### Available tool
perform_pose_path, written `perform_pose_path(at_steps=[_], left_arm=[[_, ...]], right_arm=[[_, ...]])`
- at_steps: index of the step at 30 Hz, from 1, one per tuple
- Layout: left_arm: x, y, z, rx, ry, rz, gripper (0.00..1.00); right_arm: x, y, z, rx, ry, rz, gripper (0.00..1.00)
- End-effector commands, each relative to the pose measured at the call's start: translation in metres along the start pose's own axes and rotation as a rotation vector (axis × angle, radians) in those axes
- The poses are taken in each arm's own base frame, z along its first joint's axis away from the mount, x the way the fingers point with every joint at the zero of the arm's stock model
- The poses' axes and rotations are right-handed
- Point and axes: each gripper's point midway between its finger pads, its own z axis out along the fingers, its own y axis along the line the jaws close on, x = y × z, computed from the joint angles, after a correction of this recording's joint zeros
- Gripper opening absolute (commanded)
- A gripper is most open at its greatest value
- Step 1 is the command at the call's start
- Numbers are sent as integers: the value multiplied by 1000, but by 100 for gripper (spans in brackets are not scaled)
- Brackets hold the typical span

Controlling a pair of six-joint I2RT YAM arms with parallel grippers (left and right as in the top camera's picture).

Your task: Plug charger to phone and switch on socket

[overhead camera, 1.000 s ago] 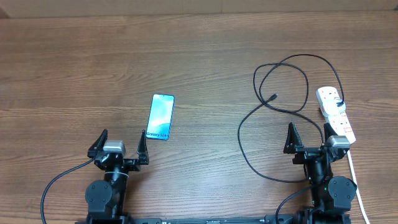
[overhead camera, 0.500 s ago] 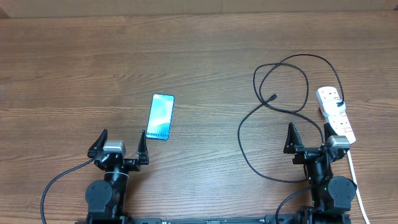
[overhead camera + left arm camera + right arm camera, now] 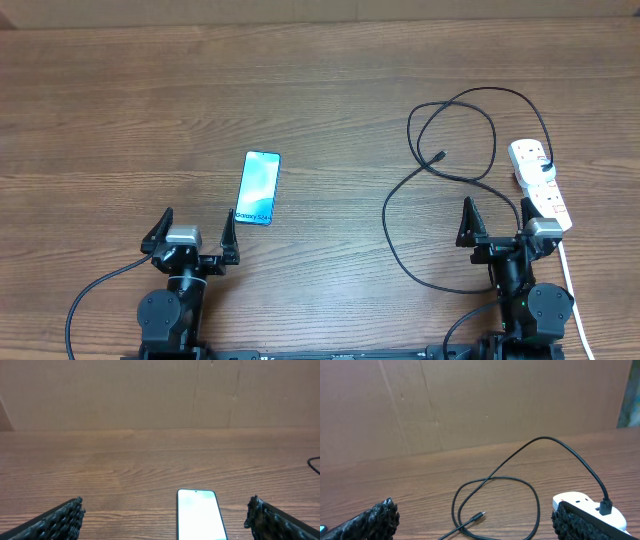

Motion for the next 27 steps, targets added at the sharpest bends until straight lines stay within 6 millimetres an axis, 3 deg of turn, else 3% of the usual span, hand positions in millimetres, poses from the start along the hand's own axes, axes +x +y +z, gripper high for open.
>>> perform_pose_path(at_steps=[1, 21, 27], left_arm=[[1, 3, 0, -16, -5, -6, 100], [-3, 3, 0, -12, -22, -7, 99], [-1, -13, -1, 79, 1, -19, 99]], right_arm=[[2, -1, 0, 4, -3, -4, 100], [2, -1, 0, 4, -3, -4, 100], [2, -1, 0, 4, -3, -4, 100]])
